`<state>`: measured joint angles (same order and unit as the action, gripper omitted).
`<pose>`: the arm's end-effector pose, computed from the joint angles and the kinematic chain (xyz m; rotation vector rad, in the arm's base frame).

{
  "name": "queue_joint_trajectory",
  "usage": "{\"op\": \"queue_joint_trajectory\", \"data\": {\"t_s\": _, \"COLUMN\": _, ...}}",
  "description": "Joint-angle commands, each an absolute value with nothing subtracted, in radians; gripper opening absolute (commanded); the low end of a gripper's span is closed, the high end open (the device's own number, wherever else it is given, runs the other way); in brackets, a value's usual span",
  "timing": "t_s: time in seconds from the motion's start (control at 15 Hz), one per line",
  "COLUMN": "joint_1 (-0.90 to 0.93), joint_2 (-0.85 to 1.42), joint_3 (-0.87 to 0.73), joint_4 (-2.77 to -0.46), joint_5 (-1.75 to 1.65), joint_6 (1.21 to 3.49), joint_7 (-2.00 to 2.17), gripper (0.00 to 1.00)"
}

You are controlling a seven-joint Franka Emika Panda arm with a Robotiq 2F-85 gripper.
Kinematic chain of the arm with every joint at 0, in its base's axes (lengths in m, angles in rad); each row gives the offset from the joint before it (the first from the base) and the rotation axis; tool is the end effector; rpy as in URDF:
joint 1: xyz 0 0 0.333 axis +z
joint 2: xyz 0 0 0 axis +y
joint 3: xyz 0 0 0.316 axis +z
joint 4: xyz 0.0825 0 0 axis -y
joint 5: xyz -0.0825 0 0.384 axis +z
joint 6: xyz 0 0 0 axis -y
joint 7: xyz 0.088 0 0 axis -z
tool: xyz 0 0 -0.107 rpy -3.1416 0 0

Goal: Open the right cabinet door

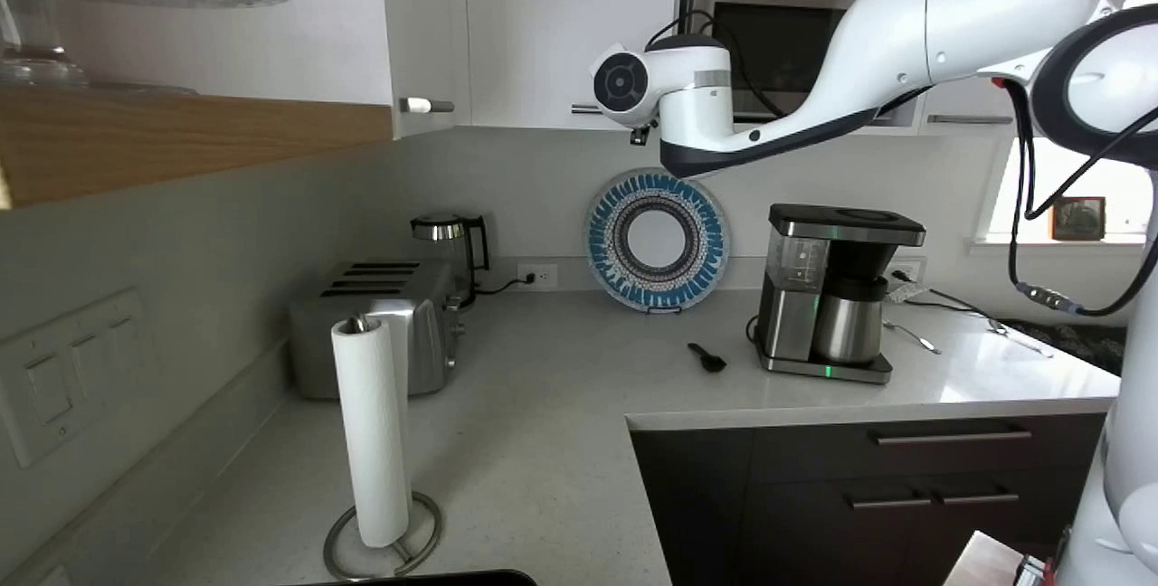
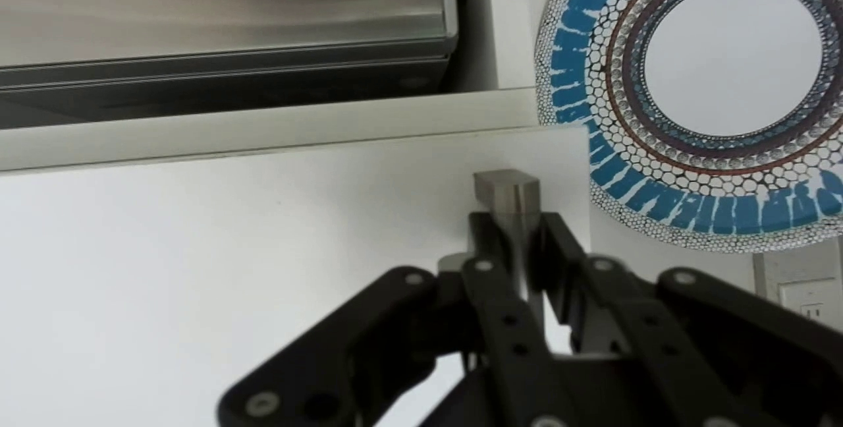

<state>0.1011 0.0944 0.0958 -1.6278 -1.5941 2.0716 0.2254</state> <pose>0.6296 0.0698 0.6450 1.5878 0.4994 0.5971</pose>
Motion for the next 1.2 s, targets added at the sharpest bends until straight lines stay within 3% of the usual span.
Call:
{"op": "queue_joint_trajectory", "data": {"t_s": 0.0, "joint_1": 0.162, "joint_2": 0.012, "joint_3": 0.148, "joint_4": -1.695, "joint_5": -1.552, "joint_6": 1.94, "joint_7": 0.232, "gripper": 0.05}}
{"op": "queue_joint_trajectory", "data": {"t_s": 0.4, "joint_1": 0.242, "joint_2": -0.003, "joint_3": 0.239, "joint_4": -1.708, "joint_5": -1.575, "joint_6": 1.777, "joint_7": 0.247, "gripper": 0.05}}
{"op": "queue_joint_trajectory", "data": {"t_s": 1.07, "joint_1": 0.316, "joint_2": -0.037, "joint_3": 0.325, "joint_4": -1.732, "joint_5": -1.617, "joint_6": 1.86, "joint_7": 0.277, "gripper": 0.05}}
{"op": "queue_joint_trajectory", "data": {"t_s": 1.13, "joint_1": 0.319, "joint_2": -0.045, "joint_3": 0.328, "joint_4": -1.736, "joint_5": -1.623, "joint_6": 1.894, "joint_7": 0.283, "gripper": 0.45}}
